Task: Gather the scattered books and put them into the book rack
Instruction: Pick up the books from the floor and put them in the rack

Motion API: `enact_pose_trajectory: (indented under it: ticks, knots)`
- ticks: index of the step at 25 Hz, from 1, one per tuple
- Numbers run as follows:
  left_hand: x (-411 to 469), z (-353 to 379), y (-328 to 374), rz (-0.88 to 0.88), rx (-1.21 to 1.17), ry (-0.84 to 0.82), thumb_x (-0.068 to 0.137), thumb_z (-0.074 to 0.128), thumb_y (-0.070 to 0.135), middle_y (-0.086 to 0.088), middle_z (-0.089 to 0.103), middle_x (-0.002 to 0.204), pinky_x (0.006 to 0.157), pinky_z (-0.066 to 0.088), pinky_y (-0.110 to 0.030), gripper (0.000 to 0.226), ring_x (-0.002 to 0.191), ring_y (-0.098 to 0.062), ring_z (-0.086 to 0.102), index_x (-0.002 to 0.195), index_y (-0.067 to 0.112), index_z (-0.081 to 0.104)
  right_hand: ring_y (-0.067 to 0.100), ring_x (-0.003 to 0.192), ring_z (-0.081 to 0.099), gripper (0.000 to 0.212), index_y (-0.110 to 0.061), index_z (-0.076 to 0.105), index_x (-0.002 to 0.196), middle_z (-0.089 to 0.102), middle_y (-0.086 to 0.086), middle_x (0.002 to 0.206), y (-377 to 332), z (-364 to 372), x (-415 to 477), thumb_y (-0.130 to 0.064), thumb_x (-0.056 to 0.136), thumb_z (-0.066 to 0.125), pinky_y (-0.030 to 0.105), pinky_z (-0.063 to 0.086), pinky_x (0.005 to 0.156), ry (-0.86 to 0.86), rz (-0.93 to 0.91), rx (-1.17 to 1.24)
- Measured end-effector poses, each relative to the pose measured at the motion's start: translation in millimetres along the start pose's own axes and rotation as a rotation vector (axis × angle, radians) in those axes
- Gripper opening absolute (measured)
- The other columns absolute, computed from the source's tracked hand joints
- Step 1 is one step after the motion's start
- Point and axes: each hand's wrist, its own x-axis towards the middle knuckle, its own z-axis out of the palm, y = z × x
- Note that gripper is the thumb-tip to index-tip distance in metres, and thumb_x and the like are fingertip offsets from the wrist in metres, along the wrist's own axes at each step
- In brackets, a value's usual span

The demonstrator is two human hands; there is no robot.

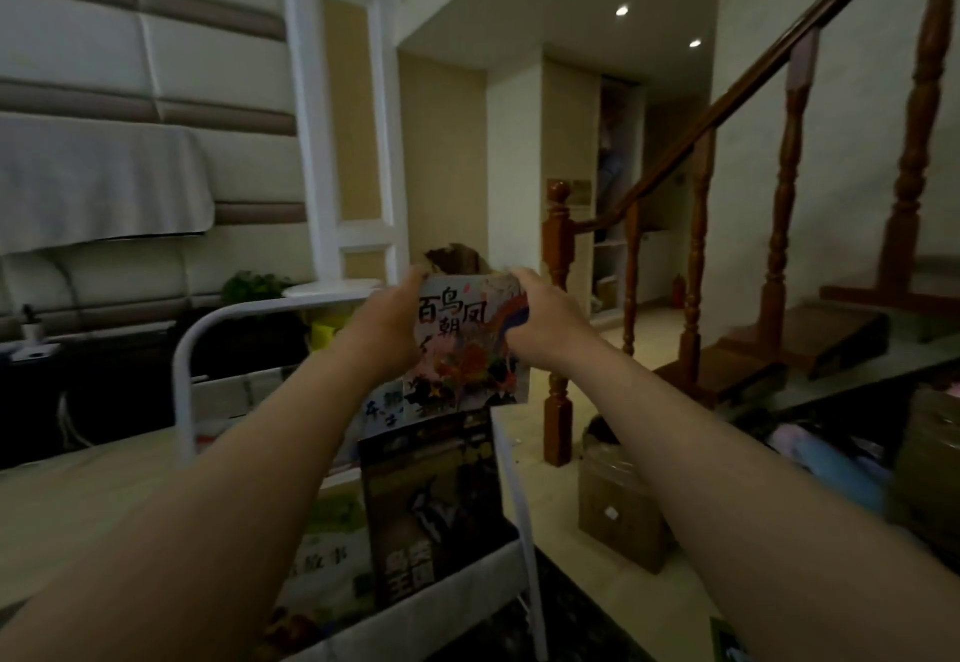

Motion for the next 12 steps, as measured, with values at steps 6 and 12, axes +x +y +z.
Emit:
enact_pose_trajectory:
  ticks: [6,12]
  knots:
    - [-12,-22,-44,-0.017,-0.027,0.071,0.084,0.073,0.013,-0.009,0.057,0.114,0.081,0.052,-0.038,0.076,0.097,-0.024,0.058,0.142,0.02,0.024,0.036,0.132,0.041,0.087,-0.035,0.021,0.152,0.039,0.01,0.146,-39,36,31,-0.023,0.075,0.06,0.042,0.049,0.098,-0.046,-0.025,0.02]
    - [-18,7,-76,0.025,0.319,-0.007,0.086,0.066,0.01,-0.015,0.052,0.131,0.082,0.052,-0.043,0.083,0.109,-0.034,0.059,0.149,0.019,0.013,0.033,0.118,0.049,0.087,-0.036,0.021,0.151,0.048,0.01,0.132,-22,76,27,-0.024,0.076,0.063,0.036,0.051,0.079,-0.135,0.034,-0.007]
